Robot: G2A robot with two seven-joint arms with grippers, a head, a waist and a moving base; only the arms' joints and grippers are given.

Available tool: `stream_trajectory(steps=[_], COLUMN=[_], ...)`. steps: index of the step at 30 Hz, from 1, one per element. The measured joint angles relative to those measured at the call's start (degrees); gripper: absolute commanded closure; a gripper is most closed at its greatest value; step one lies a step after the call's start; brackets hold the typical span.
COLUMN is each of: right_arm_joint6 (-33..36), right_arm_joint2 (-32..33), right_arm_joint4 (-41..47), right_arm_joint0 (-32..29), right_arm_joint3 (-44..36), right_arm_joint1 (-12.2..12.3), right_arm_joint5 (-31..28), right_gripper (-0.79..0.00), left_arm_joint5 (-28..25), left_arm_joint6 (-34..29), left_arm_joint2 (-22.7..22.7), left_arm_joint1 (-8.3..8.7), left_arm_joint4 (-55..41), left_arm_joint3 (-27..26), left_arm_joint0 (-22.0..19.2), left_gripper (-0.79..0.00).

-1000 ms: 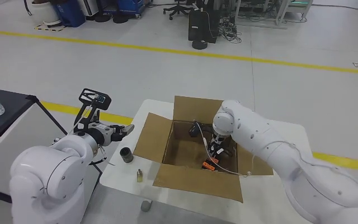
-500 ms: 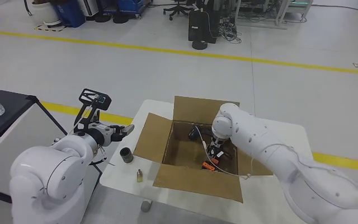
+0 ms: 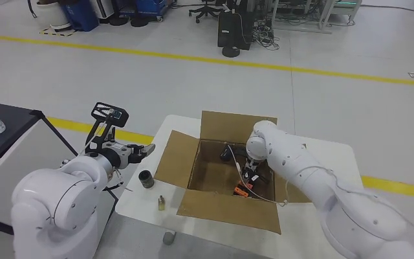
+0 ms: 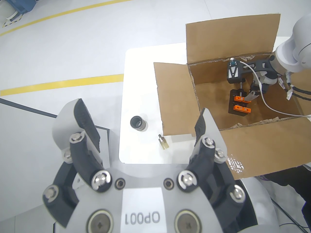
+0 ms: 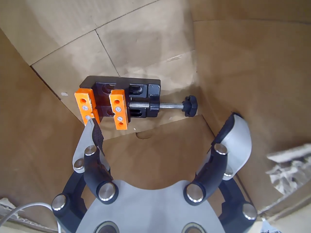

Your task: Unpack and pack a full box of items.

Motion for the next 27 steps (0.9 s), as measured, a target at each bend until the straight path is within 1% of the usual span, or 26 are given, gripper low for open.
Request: stream_trajectory(steps=[9,17,18,19,20,21,22,23,25,27], right_arm_joint6=[-2.25,-4.01,-4.17,-4.37,-4.49,-4.58,-4.70,-4.75,-4.88,-5.03], right_arm_joint2=[0.00,0.12,0.17,0.26,0.32,0.38,0.44,0.48,0.56,0.62], right_arm_joint4=[-2.76,-4.04,-4.04,-3.97,-3.91,-3.90,-3.88,-3.88,-3.94,-4.07], right_arm_joint0=[-1.21,-1.63,-1.68,-1.76,-1.80,-1.84,-1.91,-1.97,-2.12,-2.31], right_arm_joint3=[5.70,10.50,10.99,11.61,12.04,12.43,12.87,13.17,13.83,14.31], right_arm_joint1=[-3.80,-6.21,-6.42,-6.68,-6.87,-7.04,-7.26,-7.41,-7.72,-7.96], right_arm_joint5=[-2.34,-4.15,-4.40,-4.75,-4.99,-5.23,-5.59,-5.91,-6.53,-6.79], right_gripper=[-0.785,-0.785,-0.705,-0.646,-0.533,-0.388,-0.379,-0.317,-0.123,0.000], left_arm_joint5=[0.00,0.00,0.00,0.00,0.00,0.00,0.00,0.00,0.00,0.00], left_arm_joint6=[0.00,0.00,0.00,0.00,0.00,0.00,0.00,0.00,0.00,0.00], left_arm_joint2=[0.00,0.00,0.00,0.00,0.00,0.00,0.00,0.00,0.00,0.00], left_arm_joint1=[0.00,0.00,0.00,0.00,0.00,0.00,0.00,0.00,0.00,0.00], left_arm_joint4=[0.00,0.00,0.00,0.00,0.00,0.00,0.00,0.00,0.00,0.00], left_arm_joint3=[0.00,0.00,0.00,0.00,0.00,0.00,0.00,0.00,0.00,0.00], left_arm_joint0=[0.00,0.00,0.00,0.00,0.00,0.00,0.00,0.00,0.00,0.00], left_gripper=[-0.785,-0.785,-0.785,-0.785,-0.785,-0.785,-0.785,-0.785,-0.785,-0.785])
